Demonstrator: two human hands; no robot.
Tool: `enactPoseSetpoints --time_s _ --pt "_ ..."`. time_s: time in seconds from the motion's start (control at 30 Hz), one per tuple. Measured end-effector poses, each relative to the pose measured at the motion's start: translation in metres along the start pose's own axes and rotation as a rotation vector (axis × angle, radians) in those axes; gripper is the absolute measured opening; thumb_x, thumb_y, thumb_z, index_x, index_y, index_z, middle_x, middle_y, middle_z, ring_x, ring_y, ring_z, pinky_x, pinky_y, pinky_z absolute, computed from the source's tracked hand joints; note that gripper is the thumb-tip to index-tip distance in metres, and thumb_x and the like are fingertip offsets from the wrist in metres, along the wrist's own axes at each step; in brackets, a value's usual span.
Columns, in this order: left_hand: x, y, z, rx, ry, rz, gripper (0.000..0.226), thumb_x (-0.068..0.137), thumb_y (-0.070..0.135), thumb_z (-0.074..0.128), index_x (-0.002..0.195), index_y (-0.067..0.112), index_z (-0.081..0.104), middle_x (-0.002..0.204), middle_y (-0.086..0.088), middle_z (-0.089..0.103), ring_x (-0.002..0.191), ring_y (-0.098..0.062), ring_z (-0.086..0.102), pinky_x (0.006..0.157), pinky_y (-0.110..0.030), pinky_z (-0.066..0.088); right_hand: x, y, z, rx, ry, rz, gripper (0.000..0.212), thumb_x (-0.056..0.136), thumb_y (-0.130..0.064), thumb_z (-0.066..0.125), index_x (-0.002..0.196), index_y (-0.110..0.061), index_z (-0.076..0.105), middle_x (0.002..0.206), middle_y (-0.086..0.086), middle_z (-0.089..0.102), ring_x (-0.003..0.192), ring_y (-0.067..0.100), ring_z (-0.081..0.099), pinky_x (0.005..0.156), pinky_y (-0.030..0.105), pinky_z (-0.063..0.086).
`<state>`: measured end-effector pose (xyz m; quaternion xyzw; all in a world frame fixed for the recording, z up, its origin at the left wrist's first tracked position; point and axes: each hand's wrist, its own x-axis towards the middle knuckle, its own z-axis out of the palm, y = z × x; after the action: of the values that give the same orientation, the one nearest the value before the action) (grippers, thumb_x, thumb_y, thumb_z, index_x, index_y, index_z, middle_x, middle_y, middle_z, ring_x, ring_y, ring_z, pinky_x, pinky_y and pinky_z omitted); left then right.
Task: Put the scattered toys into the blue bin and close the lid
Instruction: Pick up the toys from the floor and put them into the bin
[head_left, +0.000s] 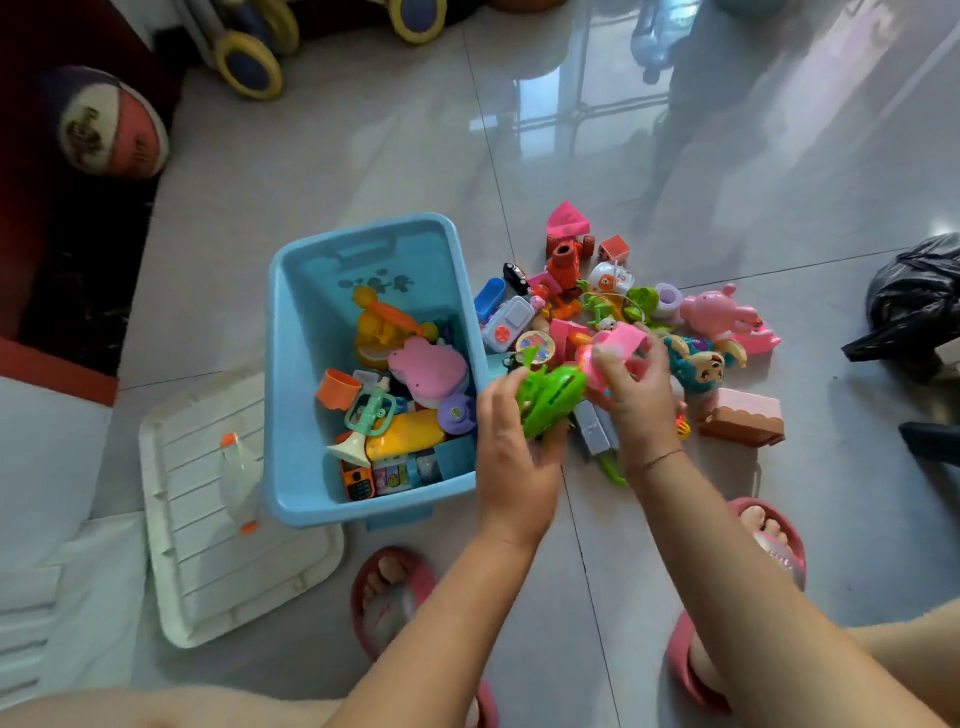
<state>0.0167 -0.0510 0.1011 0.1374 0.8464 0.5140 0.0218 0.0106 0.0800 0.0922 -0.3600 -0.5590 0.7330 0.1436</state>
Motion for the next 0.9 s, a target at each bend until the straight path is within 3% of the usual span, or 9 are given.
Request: enactPoseSetpoints --time_s 0.1,0.17,0.23,0.33,0.47,0.57,0.67,0.8,0.9 --pt "0.011 -0.011 -0.057 0.098 0.253 -0.031 0.055 0.082 0.010 0.069 0.130 0.006 0.043 0.125 -0.007 0.044 0.113 -0.012 0.046 0.097 -0.010 0.037 -0.027 -0.013 0.055 -0.153 -0.141 -0.105 0.073 0.070 -0.036 0.070 0.135 -0.023 0.038 0.126 0.009 0.053 0.111 0.019 0.057 0.096 0.039 0.050" --pt "0.015 -0.031 -0.088 0.226 0.351 -0.129 0.057 0.079 0.007 0.070 0.129 0.003 0.043 0.127 -0.017 0.046 0.117 -0.028 0.048 0.102 -0.029 0.041 -0.043 -0.007 0.086 -0.253 -0.223 -0.166 0.072 0.074 -0.031 0.071 0.136 -0.021 0.036 0.131 0.009 0.049 0.116 0.020 0.053 0.102 0.040 0.045" --pt "0.017 -0.049 -0.109 0.314 0.349 -0.273 0.061 0.079 0.011 0.070 0.133 0.005 0.041 0.132 -0.022 0.043 0.122 -0.037 0.046 0.102 -0.046 0.041 -0.058 0.001 0.107 -0.329 -0.299 -0.191 0.071 0.079 -0.022 0.069 0.140 -0.017 0.033 0.134 0.008 0.047 0.120 0.018 0.048 0.106 0.035 0.040" --pt "0.019 -0.055 -0.117 0.396 0.284 -0.372 0.072 0.079 0.029 0.072 0.139 0.009 0.037 0.145 -0.019 0.035 0.134 -0.035 0.036 0.105 -0.047 0.035 -0.065 0.012 0.115 -0.426 -0.400 -0.210 0.075 0.083 -0.023 0.067 0.145 -0.017 0.026 0.144 0.004 0.040 0.128 0.011 0.039 0.107 0.022 0.030" --pt "0.024 -0.038 -0.084 0.422 0.237 -0.256 0.069 0.081 0.038 0.067 0.138 0.008 0.040 0.148 -0.016 0.033 0.136 -0.032 0.033 0.109 -0.045 0.030 -0.041 0.019 0.078 -0.571 -0.182 -0.346 0.065 0.080 -0.024 0.066 0.139 -0.017 0.038 0.137 0.003 0.044 0.127 0.014 0.039 0.106 0.020 0.028" --pt "0.024 -0.020 -0.035 0.362 0.102 -0.099 0.063 0.085 0.034 0.063 0.137 0.007 0.042 0.146 -0.014 0.036 0.135 -0.028 0.035 0.110 -0.037 0.029 -0.008 0.031 0.017 -0.666 0.030 -0.308 0.060 0.079 -0.019 0.067 0.134 -0.015 0.044 0.131 0.008 0.046 0.124 0.020 0.041 0.105 0.024 0.031" --pt "0.025 -0.016 0.021 0.373 -0.150 0.013 0.065 0.086 0.034 0.063 0.142 0.014 0.036 0.149 -0.007 0.032 0.138 -0.023 0.031 0.113 -0.035 0.025 0.022 0.055 -0.048 -0.802 0.149 -0.116 0.065 0.078 -0.022 0.069 0.136 -0.016 0.041 0.136 0.014 0.040 0.127 0.028 0.038 0.106 0.034 0.032" --pt "0.030 -0.050 0.087 0.539 -0.532 -0.060 0.085 0.084 0.044 0.062 0.150 0.019 0.014 0.158 -0.002 0.012 0.144 -0.021 0.015 0.117 -0.034 0.014 0.048 0.087 -0.102 -0.848 0.165 0.089 0.073 0.074 -0.026 0.073 0.138 -0.027 0.037 0.142 0.013 0.031 0.130 0.032 0.035 0.108 0.043 0.032" --pt "0.035 -0.081 0.116 0.707 -0.675 -0.078 0.098 0.080 0.049 0.064 0.151 0.018 0.004 0.159 -0.004 0.005 0.146 -0.024 0.009 0.119 -0.037 0.010 0.063 0.106 -0.116 -0.878 0.129 0.146 0.072 0.075 -0.026 0.075 0.137 -0.029 0.039 0.143 0.011 0.028 0.131 0.031 0.033 0.110 0.043 0.032"
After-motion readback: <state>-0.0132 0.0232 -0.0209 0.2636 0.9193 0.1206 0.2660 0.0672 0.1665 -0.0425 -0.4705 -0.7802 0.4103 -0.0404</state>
